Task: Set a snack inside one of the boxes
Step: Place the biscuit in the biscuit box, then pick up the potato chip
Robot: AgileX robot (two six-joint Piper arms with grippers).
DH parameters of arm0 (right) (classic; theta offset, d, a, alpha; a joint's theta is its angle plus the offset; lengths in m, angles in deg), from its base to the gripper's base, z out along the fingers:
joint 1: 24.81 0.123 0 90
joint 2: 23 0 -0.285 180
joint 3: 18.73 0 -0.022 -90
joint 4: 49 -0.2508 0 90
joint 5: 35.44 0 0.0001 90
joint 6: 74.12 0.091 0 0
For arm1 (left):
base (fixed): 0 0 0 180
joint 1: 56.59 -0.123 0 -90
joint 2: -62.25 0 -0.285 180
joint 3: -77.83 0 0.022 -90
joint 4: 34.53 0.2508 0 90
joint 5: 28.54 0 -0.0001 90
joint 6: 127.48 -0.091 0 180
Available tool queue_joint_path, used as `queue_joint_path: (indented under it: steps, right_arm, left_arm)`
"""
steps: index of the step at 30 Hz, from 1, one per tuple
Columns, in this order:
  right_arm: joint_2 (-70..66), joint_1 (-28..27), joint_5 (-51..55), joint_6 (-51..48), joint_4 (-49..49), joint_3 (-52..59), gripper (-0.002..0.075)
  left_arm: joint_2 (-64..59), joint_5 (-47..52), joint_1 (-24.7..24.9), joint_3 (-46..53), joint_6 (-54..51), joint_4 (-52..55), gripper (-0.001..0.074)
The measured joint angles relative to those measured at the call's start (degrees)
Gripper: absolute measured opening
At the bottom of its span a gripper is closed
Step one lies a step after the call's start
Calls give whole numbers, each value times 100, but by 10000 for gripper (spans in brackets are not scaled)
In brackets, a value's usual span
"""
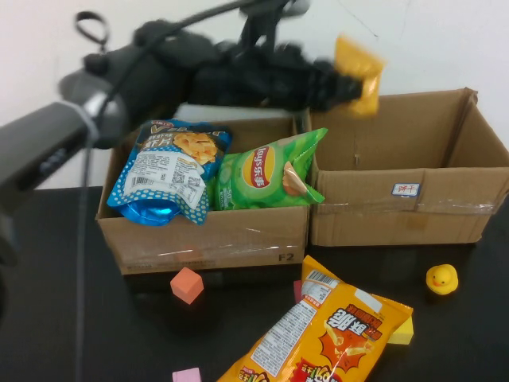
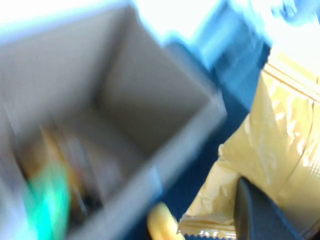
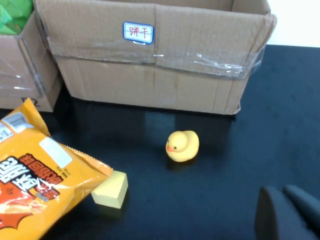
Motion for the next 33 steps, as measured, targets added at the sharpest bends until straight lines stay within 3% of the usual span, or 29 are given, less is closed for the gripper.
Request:
queue_joint_path:
  steps: [7,9,14,18,20,22,28,33]
  right_arm:
    - [0,0,-70,-15,-13,0,-1]
    - [0,0,-70,-15,-12,0,-1]
    - [0,0,-70,-15,-12,0,-1]
    - [0,0,-70,-28,-12,0,-1]
    - [0,0,-70,-31,-12,0,-1]
    - [0,0,-70,-31,-12,0,-1]
    - [0,0,-70,-18,-25,0,-1]
    - [0,0,-36,-18,-467,0,-1]
  left_arm:
    - [-716,-1580,611,-674,-1759,-166,130]
    - [-956,-1699,677,-782,-2044,-178,194]
    - [-1462,-1761,713,-961,-1757,-146,548]
    - [-1534,-1754,680,-987,-1532,107,614]
    - [-1472,-1697,650,-997,-1452,308,587]
    - [-1382,-1499,596,-997,-1290,601,510]
    - [-768,-495,372,-1009,-131,2269,116]
    - [-118,492,293,-1044,1176,4265,15]
